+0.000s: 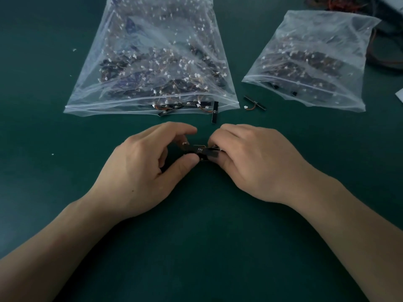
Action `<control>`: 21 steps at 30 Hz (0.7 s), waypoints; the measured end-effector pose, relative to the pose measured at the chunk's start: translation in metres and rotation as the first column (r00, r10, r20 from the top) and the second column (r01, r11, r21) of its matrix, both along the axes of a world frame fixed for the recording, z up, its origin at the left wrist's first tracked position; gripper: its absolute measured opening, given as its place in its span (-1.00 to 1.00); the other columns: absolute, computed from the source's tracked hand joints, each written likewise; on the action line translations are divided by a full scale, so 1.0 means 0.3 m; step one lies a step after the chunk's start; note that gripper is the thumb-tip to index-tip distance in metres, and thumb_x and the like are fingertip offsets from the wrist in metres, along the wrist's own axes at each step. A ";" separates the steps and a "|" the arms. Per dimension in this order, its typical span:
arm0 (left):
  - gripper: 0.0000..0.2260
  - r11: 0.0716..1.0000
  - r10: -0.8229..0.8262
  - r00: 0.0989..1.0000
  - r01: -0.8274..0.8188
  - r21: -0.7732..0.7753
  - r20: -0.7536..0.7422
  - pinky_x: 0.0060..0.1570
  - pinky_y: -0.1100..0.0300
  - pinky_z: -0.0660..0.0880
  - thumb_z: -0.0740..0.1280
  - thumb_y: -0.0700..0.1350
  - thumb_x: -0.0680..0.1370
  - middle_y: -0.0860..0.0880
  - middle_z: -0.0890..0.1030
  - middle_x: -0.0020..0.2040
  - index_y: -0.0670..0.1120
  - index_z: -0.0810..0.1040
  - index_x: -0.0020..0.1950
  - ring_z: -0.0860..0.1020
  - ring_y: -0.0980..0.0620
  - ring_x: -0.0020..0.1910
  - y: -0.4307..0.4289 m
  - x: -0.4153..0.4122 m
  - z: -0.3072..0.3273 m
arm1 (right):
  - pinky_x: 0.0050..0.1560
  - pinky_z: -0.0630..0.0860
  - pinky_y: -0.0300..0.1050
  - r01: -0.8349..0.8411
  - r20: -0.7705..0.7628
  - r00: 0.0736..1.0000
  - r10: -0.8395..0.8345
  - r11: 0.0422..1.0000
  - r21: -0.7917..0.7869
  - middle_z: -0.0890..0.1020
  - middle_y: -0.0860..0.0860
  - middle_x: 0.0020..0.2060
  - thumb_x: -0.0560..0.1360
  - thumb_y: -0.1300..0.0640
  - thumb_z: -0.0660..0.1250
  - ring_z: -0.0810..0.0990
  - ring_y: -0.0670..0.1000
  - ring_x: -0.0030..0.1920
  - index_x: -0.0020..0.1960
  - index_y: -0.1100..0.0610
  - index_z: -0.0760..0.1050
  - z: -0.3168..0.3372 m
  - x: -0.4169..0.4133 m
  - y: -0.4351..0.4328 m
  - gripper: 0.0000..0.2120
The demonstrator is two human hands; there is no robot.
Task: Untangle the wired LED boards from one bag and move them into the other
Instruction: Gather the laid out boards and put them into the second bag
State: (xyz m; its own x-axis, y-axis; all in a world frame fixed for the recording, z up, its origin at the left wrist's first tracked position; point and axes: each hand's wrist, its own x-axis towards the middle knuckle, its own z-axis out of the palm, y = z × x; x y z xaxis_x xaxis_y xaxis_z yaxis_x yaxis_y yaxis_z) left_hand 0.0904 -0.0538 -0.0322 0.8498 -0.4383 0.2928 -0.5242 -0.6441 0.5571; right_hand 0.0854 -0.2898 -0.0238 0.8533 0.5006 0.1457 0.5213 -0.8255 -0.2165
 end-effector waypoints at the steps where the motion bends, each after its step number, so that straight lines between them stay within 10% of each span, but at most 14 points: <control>1: -0.62 1.000 0.004 1.000 -0.004 -0.001 -0.002 -0.32 0.16 0.47 0.28 0.22 0.61 0.42 0.52 -0.02 0.13 0.50 0.38 0.52 0.04 -0.24 0.001 0.000 0.002 | -0.28 0.40 -0.02 0.017 -0.018 1.000 -0.017 0.999 0.052 0.51 -0.14 -0.15 0.67 -0.07 0.11 0.49 -0.01 -0.20 0.09 0.04 0.50 -0.002 0.001 -0.005 -0.75; 8: -0.78 1.000 -0.026 0.998 0.026 -0.001 -0.058 -0.27 0.09 0.48 0.26 0.14 0.66 0.24 0.56 0.03 0.11 0.62 0.17 0.50 0.02 -0.25 0.011 0.002 -0.003 | -0.33 0.21 -0.34 0.288 0.053 0.945 -0.324 0.896 0.338 0.44 -0.20 -0.30 0.72 -0.04 0.18 0.46 -0.14 -0.29 0.00 0.01 0.45 0.008 0.043 -0.135 -0.82; 21: -0.80 0.999 -0.038 0.997 0.040 0.021 -0.070 -0.26 0.12 0.48 0.26 0.15 0.65 0.22 0.57 0.10 0.15 0.65 0.09 0.50 0.05 -0.24 0.011 0.003 0.002 | -0.12 0.17 -0.19 0.490 0.047 0.857 -0.514 0.839 0.239 0.40 -0.02 0.03 0.74 0.01 0.16 0.37 0.00 -0.01 0.15 0.18 0.48 -0.056 0.175 -0.271 -0.75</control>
State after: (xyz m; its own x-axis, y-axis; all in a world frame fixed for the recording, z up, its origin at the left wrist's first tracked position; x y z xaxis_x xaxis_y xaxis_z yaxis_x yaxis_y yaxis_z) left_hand 0.0913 -0.0505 -0.0317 0.8501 -0.4772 0.2229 -0.5093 -0.6370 0.5787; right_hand 0.1378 -0.3710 -0.0406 0.9525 -0.0450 0.3011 0.0775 -0.9206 -0.3826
